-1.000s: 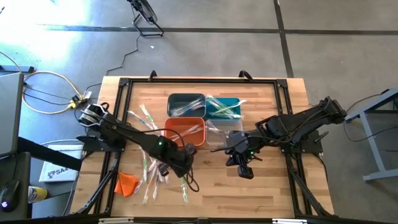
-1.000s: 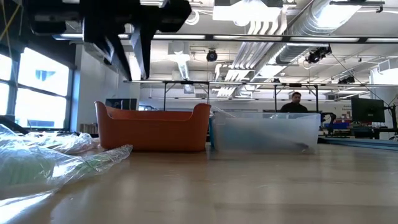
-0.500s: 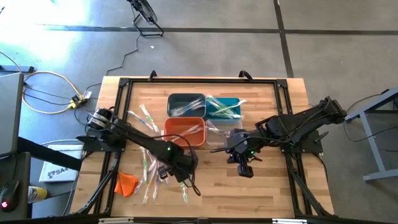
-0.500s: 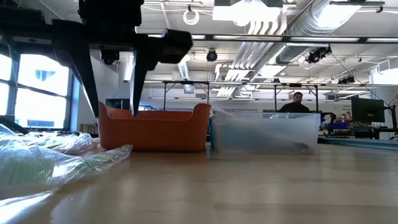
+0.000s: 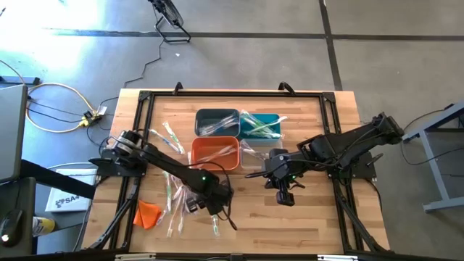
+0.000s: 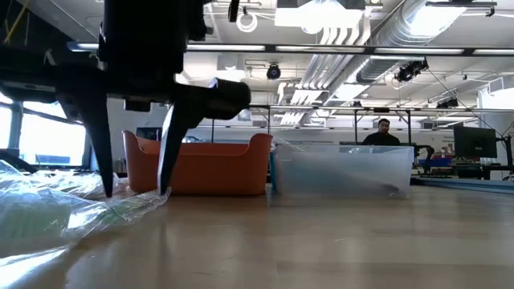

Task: Pick & Place Toothbrushes
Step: Put the green toothbrush into the right blue bin

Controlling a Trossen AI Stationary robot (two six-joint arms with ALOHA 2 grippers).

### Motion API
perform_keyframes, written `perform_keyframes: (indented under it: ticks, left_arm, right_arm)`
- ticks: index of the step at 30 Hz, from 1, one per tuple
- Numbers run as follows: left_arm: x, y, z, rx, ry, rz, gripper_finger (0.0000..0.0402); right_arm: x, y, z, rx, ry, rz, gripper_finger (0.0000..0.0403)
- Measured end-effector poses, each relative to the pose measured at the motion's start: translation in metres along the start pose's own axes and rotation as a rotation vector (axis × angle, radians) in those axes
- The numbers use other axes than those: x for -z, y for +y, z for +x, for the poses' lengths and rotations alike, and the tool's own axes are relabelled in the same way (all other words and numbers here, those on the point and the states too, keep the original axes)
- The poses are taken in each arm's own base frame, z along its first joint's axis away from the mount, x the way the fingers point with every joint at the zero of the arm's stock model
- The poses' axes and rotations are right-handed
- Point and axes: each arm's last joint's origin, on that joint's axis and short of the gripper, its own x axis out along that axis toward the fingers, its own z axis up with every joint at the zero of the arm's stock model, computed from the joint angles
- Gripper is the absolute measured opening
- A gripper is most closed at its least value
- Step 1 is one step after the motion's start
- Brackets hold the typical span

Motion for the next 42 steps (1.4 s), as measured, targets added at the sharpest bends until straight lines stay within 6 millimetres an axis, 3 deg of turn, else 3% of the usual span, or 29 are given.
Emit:
perform_keyframes:
  ticks: [12,24,33,38,42]
  left_arm:
    - [-0.002,0.004,0.018,0.010,-0.016,-0.032,0.0162]
    - [-0.003,0.003,0.018,0.043,-0.042,-0.111,0.0051]
    - [-0.004,0.002,0.018,0.067,-0.055,-0.138,0.0037]
    - [-0.011,0.007,0.006,0.073,-0.056,-0.206,0.0010]
    - [-0.019,0.016,-0.015,0.040,-0.040,-0.218,0.0016]
  right_arm:
    - [0.000,0.000,0.000,0.006,-0.005,-0.001,0.0002]
    - [0.003,-0.002,0.000,0.027,0.030,0.011,0.0002]
    - [0.006,-0.001,0.000,-0.003,0.067,0.042,0.0002]
    - [0.010,0.006,-0.002,-0.064,0.100,0.052,0.0002]
    - [0.015,0.013,-0.007,-0.100,0.116,0.058,0.0002]
